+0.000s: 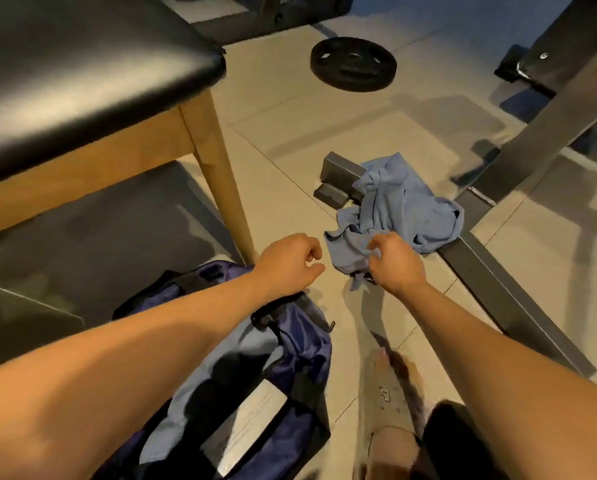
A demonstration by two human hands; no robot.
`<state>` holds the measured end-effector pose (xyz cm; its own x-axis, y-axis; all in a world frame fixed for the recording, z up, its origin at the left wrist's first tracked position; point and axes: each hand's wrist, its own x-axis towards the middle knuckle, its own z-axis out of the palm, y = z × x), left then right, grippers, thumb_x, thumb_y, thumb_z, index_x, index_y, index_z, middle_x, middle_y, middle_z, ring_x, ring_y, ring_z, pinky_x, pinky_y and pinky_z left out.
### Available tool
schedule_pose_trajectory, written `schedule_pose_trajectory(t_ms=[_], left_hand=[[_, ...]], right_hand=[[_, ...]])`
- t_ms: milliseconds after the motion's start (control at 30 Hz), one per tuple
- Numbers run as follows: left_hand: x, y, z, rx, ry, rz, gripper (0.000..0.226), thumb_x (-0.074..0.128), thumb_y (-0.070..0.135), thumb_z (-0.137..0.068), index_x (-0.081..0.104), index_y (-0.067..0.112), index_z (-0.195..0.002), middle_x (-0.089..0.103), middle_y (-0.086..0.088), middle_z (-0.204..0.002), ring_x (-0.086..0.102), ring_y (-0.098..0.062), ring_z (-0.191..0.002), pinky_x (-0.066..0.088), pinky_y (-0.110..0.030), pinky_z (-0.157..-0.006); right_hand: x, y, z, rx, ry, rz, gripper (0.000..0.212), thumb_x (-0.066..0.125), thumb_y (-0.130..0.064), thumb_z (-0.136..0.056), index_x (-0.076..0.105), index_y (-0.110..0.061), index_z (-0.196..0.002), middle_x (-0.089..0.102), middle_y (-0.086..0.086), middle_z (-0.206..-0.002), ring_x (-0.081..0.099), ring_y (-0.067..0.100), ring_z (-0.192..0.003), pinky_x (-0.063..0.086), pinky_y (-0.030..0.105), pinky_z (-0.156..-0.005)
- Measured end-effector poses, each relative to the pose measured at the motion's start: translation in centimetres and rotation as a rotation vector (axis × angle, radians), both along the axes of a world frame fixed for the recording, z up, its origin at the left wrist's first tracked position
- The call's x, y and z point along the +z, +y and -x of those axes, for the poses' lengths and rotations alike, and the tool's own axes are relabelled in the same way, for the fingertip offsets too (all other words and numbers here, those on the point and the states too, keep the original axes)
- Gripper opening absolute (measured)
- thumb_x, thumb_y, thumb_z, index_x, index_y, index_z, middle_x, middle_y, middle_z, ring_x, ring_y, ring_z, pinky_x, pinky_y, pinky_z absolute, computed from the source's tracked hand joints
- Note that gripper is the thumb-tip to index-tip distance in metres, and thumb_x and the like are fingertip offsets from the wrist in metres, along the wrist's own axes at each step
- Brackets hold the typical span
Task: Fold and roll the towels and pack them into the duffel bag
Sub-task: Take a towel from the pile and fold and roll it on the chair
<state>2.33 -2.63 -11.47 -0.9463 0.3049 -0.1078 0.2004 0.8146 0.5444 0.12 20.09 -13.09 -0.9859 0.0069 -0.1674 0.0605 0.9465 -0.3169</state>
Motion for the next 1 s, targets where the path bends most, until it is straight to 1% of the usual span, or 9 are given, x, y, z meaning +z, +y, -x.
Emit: schedule_pose_trajectory(t_ms=[100,200,300,400,500,633,800,900,1000], left_hand=[[-2.8,4.0,3.4,-0.021,-0.075,0.045,0.02,0.068,0.033,-0.093,0.071,0.016,-0.103,0.068,-0.002,-0.105,0.064,-0.023,-0.094,0.044,-0.031,-0.073],[-6.1,7.6,5.7,-0.027,-0.138,0.085,0.032,0.068,0.036,-0.093,0.071,0.012,-0.114,0.07,-0.008,-0.11,0.065,-0.028,-0.103,0.054,-0.039,-0.082],[-9.2,10.1,6.3,-0.054,-0.186,0.21,0.038,0.066,0.044,-0.094,0.066,0.016,-0.119,0.061,-0.01,-0.117,0.057,-0.031,-0.11,0.048,-0.043,-0.09],[-10.6,11.4,6.0,-0.011,-0.152,0.285,0.021,0.059,0.033,-0.098,0.07,0.016,-0.102,0.06,-0.008,-0.111,0.056,-0.031,-0.107,0.042,-0.043,-0.094],[-9.8,10.7,6.2,0.081,-0.111,0.128,0.023,0.055,0.024,-0.099,0.072,0.017,-0.085,0.067,-0.003,-0.091,0.063,-0.029,-0.09,0.041,-0.038,-0.084],[-4.8,7.7,7.4,0.185,-0.125,-0.197,0.021,0.057,0.028,-0.099,0.061,0.019,-0.08,0.061,0.001,-0.068,0.06,-0.025,-0.069,0.039,-0.033,-0.058],[4.8,4.9,8.4,0.245,0.013,-0.38,0.016,0.054,0.027,-0.101,0.058,0.02,-0.087,0.063,-0.003,-0.071,0.06,-0.024,-0.07,0.046,-0.038,-0.066],[11.7,3.6,8.7,0.323,0.092,-0.521,0.015,0.054,0.022,-0.101,0.061,0.018,-0.089,0.064,-0.001,-0.075,0.061,-0.024,-0.075,0.049,-0.037,-0.068],[18.7,2.4,8.5,0.412,0.13,-0.628,0.013,0.057,0.025,-0.1,0.066,0.019,-0.092,0.068,-0.002,-0.085,0.062,-0.02,-0.08,0.047,-0.033,-0.068]], right_hand=[[-2.0,3.5,2.2,0.008,-0.176,-0.041,0.048,0.059,-0.006,-0.095,0.051,-0.012,-0.141,0.038,0.013,-0.151,0.059,0.042,-0.104,0.05,0.049,-0.079],[-3.8,5.2,3.6,0.085,-0.261,-0.036,0.055,0.068,-0.004,-0.087,0.051,-0.014,-0.139,0.041,0.01,-0.149,0.055,0.039,-0.117,0.05,0.052,-0.093],[-5.0,5.2,4.4,0.083,-0.257,-0.079,0.059,0.07,-0.008,-0.086,0.05,-0.019,-0.14,0.052,0.01,-0.141,0.057,0.038,-0.118,0.052,0.049,-0.092],[-5.4,5.2,4.5,0.077,-0.198,-0.141,0.039,0.065,-0.008,-0.088,0.06,-0.018,-0.125,0.064,0.011,-0.12,0.062,0.036,-0.103,0.052,0.04,-0.078],[-4.2,6.2,5.2,0.009,-0.228,-0.033,0.008,0.068,-0.011,-0.085,0.068,-0.017,-0.091,0.071,0.009,-0.095,0.066,0.034,-0.091,0.054,0.037,-0.072],[1.0,7.0,7.2,0.059,-0.385,0.125,0.028,0.087,-0.021,-0.075,0.061,-0.013,-0.071,0.056,0.003,-0.066,0.055,0.019,-0.067,0.046,0.03,-0.063],[10.9,6.0,9.5,0.174,-0.357,0.169,0.035,0.086,-0.024,-0.078,0.057,-0.014,-0.061,0.052,0.002,-0.059,0.045,0.017,-0.06,0.04,0.031,-0.062],[17.2,5.7,9.7,0.203,-0.308,0.19,0.03,0.083,-0.026,-0.08,0.065,-0.01,-0.063,0.059,0.001,-0.059,0.05,0.015,-0.061,0.042,0.028,-0.063],[23.4,4.8,8.8,0.197,-0.248,0.33,0.033,0.084,-0.033,-0.079,0.063,-0.009,-0.073,0.049,0.009,-0.071,0.042,0.02,-0.07,0.031,0.032,-0.064]])
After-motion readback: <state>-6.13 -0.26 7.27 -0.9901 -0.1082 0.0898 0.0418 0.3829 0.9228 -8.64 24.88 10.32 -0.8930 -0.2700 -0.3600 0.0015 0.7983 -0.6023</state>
